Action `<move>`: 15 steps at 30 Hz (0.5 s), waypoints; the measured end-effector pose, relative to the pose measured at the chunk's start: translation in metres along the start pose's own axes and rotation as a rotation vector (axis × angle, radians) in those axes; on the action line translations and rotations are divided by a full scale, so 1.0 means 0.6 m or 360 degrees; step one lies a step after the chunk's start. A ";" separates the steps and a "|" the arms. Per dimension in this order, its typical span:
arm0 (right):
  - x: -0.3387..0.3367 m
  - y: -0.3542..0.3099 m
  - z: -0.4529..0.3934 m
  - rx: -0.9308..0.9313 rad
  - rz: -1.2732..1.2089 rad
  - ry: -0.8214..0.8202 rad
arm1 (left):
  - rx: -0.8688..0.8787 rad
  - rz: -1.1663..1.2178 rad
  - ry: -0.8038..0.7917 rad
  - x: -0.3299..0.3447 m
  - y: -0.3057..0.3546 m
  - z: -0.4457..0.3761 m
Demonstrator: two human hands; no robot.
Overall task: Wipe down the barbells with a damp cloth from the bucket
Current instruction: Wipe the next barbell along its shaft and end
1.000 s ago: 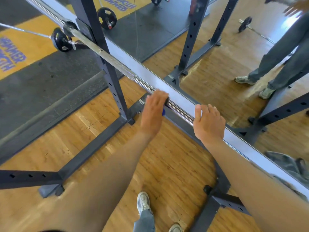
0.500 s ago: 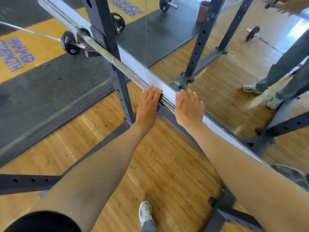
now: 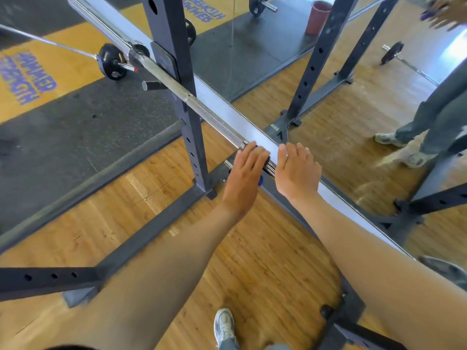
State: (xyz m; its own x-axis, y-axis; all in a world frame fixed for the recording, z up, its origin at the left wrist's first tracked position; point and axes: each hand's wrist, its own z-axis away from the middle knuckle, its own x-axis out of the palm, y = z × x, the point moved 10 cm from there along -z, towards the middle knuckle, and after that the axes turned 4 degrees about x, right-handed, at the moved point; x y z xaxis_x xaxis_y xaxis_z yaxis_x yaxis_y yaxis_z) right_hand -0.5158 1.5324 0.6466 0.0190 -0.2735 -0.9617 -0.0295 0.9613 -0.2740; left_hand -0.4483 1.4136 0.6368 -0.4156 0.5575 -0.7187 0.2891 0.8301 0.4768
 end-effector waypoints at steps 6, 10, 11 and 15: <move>0.033 -0.056 -0.035 0.0002 -0.0097 -0.0139 | 0.0093 -0.0181 -0.0097 -0.038 -0.097 -0.046; 0.050 -0.103 -0.053 -0.0085 -0.0115 -0.0177 | -0.0081 -0.0080 0.0068 -0.023 -0.083 -0.024; 0.053 -0.113 -0.060 -0.0091 -0.0152 -0.0205 | -0.0065 -0.0104 0.0058 -0.021 -0.078 -0.023; 0.069 -0.142 -0.077 -0.0119 -0.0220 -0.0339 | 0.0164 -0.0422 -0.0261 -0.028 -0.112 -0.045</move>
State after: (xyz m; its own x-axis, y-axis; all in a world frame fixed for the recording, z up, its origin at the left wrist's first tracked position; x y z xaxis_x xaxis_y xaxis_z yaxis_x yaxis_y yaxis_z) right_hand -0.5586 1.4379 0.6295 0.2376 -0.3811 -0.8935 -0.0854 0.9080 -0.4101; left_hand -0.4839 1.3484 0.6305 -0.3463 0.3061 -0.8868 0.2785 0.9362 0.2143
